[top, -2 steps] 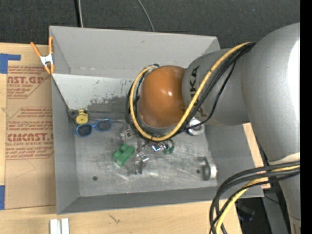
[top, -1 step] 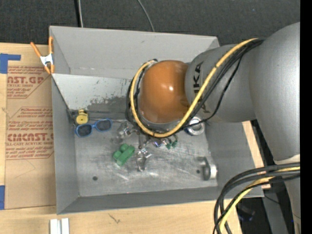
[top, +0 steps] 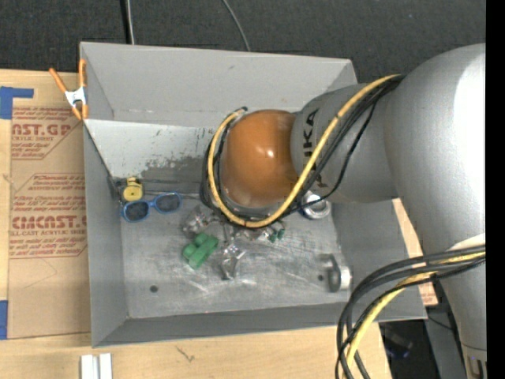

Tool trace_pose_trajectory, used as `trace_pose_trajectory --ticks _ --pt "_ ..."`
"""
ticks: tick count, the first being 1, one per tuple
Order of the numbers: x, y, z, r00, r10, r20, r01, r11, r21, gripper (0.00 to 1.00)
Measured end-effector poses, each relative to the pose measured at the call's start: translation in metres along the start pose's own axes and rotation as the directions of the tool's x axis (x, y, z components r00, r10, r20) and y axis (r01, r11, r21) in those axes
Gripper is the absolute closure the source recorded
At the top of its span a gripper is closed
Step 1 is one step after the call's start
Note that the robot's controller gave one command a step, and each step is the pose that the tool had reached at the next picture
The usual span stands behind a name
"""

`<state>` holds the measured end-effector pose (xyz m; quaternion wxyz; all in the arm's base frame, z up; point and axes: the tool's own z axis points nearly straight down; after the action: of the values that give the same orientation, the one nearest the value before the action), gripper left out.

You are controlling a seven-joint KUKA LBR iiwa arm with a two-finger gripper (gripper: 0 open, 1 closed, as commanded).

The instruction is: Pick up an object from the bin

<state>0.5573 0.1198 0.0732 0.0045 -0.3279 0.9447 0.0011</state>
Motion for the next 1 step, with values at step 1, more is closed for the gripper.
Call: trace_pose_trajectory --ticks 1 --pt "-0.0024 0.0113 0.0 0.996 0.085 -0.001 -0.085 0.996 0.004 0.0"
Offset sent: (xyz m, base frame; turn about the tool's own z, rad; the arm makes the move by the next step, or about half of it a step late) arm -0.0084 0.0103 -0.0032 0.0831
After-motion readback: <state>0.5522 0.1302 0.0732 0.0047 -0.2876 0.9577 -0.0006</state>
